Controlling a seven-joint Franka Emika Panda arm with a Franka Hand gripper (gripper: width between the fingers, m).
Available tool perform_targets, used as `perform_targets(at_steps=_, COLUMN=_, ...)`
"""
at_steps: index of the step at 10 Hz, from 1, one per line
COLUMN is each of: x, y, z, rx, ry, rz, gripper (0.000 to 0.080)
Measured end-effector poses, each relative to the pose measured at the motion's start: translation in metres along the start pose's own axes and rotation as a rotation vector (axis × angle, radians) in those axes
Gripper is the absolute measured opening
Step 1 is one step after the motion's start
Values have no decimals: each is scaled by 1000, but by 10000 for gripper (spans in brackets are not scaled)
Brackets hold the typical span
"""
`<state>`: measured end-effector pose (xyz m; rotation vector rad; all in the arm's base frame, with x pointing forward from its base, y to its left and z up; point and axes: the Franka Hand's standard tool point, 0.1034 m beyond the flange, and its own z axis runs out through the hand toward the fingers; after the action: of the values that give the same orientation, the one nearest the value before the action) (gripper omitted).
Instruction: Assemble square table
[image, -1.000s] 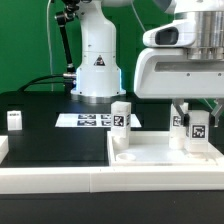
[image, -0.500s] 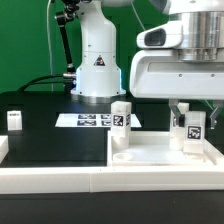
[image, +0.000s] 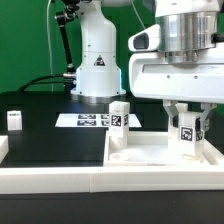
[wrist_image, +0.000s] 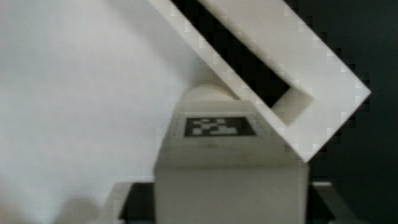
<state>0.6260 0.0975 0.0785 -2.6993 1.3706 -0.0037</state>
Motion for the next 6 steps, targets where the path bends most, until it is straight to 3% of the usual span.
perform_targets(at_steps=3, x=-3, y=-2, z=0, rx=-5, ry=1, rz=191, gripper=290)
perform_targets(at_steps=6, x=-1, y=-1, z=1, rx=9, ry=-8, rz=399, gripper=290)
